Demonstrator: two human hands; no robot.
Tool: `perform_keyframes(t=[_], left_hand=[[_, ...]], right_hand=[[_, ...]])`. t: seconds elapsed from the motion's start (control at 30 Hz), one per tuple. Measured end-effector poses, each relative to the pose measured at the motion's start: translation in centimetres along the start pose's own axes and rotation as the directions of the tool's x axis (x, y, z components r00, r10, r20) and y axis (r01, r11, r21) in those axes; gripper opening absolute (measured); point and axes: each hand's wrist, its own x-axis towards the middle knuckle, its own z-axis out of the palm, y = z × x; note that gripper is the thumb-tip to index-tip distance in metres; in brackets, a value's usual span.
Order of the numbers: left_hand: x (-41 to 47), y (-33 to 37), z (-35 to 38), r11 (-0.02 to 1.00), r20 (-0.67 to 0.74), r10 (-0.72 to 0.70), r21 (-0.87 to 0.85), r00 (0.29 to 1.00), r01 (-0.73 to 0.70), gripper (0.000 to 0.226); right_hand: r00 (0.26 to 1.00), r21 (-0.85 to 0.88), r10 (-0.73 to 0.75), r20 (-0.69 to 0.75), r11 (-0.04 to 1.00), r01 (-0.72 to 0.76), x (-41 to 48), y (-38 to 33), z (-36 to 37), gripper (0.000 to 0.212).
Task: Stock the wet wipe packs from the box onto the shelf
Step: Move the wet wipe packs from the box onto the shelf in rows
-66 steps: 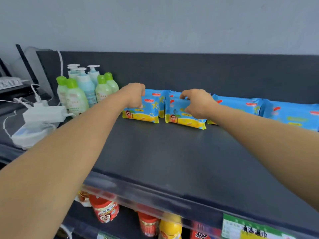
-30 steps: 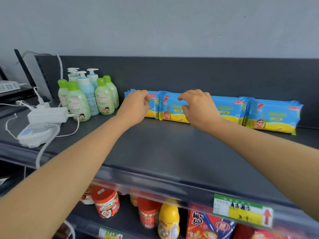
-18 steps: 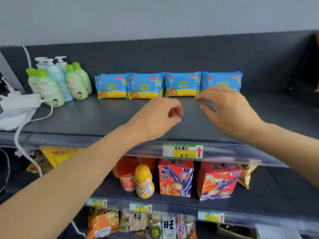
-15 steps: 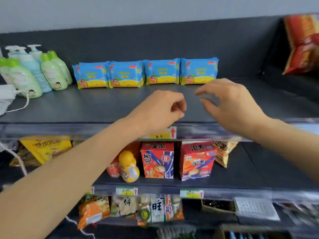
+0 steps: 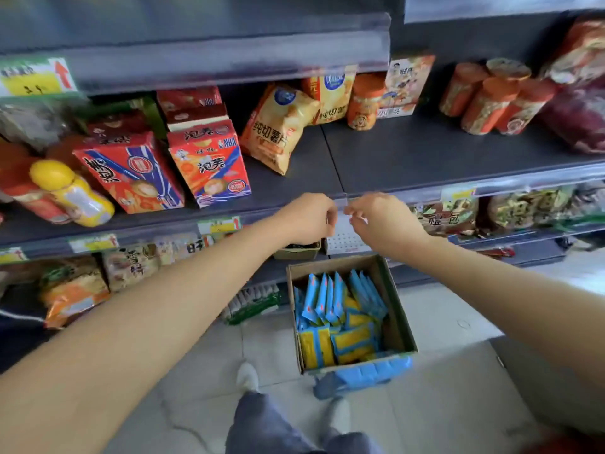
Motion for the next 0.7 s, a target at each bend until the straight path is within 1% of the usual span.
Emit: perform_keyframes(t=[0.1,0.17,0.23,0.33,0.43,0.47,0.5,0.57,0.63,0.7], left_hand=[[2.0,-0.8,5.1,0.993,0.102,-0.094,-0.063,0.990,0.101,0.017],[3.2,-1.9,8.0,0.982,0.157,-0.153,-0.083,0.976,0.167,0.016],[4.4,-3.4,10.8,0.968,0.194,-0.213,-0.088,0.958,0.233,0.015],[5.7,-5.7,14.8,0.937,0.231,-0.315,-0.081,0.921,0.340,0.013],[6.7,-7.8,18.7,0.895,0.285,-0.389,-0.108,0.876,0.433,0.023],[7.0,-8.3,19.6,0.883,0.306,-0.408,-0.108,0.860,0.457,0.023],[7.2,-8.7,20.5,0.869,0.314,-0.429,-0.111,0.847,0.482,0.019],[7.8,-9.6,22.1,0.845,0.316,-0.467,-0.116,0.826,0.522,0.004],[8.7,-10.7,23.9,0.826,0.322,-0.499,-0.104,0.805,0.554,0.028],[9.5,-11.2,25.3,0.817,0.339,-0.508,-0.102,0.792,0.568,0.035]], right_hand=[[0.985,0.001,0.092,0.148,0.996,-0.093,-0.4,2.9,3.7,0.029],[0.960,-0.012,0.149,0.237,0.988,-0.151,-0.5,4.4,6.1,0.030],[0.928,-0.027,0.190,0.321,0.981,-0.191,-0.7,5.4,8.3,0.029],[0.881,0.008,0.243,0.407,0.963,-0.269,-0.8,6.9,12.0,0.029],[0.811,-0.016,0.238,0.535,0.962,-0.272,-0.6,8.1,16.4,0.034],[0.781,-0.014,0.250,0.572,0.955,-0.295,-0.5,8.3,17.6,0.036],[0.760,-0.006,0.262,0.594,0.947,-0.322,-0.4,8.6,18.9,0.037],[0.752,0.005,0.263,0.604,0.943,-0.333,0.0,9.0,21.2,0.039],[0.727,-0.001,0.243,0.642,0.949,-0.316,0.5,9.2,23.3,0.041],[0.705,-0.022,0.223,0.673,0.959,-0.283,0.8,9.4,25.0,0.044]])
